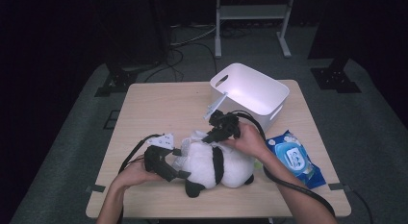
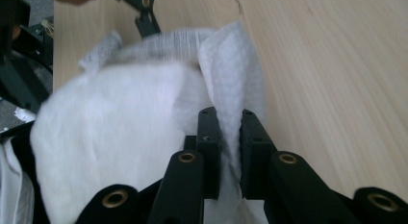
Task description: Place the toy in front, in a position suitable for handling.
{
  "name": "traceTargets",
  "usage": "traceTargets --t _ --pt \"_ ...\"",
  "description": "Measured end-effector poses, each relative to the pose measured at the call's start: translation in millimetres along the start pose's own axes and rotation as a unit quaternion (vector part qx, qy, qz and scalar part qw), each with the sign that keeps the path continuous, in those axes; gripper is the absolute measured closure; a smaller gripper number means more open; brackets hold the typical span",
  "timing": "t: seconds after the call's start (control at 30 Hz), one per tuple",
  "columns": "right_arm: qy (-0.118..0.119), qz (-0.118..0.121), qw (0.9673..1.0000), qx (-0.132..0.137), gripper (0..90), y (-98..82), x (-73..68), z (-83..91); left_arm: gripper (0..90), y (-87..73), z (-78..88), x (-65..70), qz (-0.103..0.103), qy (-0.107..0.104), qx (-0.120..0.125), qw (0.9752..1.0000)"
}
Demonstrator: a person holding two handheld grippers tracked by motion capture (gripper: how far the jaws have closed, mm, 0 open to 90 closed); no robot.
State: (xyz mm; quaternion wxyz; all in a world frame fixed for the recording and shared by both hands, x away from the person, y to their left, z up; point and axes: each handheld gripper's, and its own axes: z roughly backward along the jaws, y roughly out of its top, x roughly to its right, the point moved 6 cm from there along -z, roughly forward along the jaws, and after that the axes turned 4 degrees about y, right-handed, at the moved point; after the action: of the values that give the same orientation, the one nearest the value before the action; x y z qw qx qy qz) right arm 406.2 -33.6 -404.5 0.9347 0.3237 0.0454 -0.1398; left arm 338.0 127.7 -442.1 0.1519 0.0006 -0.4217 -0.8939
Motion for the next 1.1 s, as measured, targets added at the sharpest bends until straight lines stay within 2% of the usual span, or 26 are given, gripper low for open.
traceTargets --t 0.2,0.27,0.37,0.7,0.93,1.03,1.1 --pt "-0.006 -0.017 0.9998 -0.007 80.7 -34.6 2.1 16.6 14.8 1.0 1.1 0.0 -0.002 0.002 -0.007 1.0" --pt "0.003 -0.028 0.9996 0.004 80.7 -43.1 1.7 22.1 14.9 1.7 1.7 0.6 -0.001 0.003 -0.009 1.0" --pt "0.004 -0.026 0.9996 0.014 80.6 -50.0 -2.0 27.8 14.9 3.0 4.2 0.8 -0.003 0.007 -0.015 0.9999" --pt "0.006 -0.014 0.9993 0.035 80.3 -50.1 -12.9 23.1 14.8 20.8 15.7 2.8 -0.01 0.013 -0.018 0.9997" --pt "0.008 -0.009 0.999 0.043 80.3 -51.5 -16.7 23.2 13.6 34.6 11.2 -1.6 0.005 0.011 -0.017 0.9998" --pt "0.01 -0.005 0.999 0.043 80.3 -50.7 -18.0 22.1 11.4 37.7 5.1 -2.8 0.008 0.007 -0.029 0.9995" --pt "0.011 -0.004 0.9991 0.041 80.3 -49.3 -19.2 20.9 10.7 40.1 -0.1 -4.5 0.022 0.0 -0.041 0.9989"
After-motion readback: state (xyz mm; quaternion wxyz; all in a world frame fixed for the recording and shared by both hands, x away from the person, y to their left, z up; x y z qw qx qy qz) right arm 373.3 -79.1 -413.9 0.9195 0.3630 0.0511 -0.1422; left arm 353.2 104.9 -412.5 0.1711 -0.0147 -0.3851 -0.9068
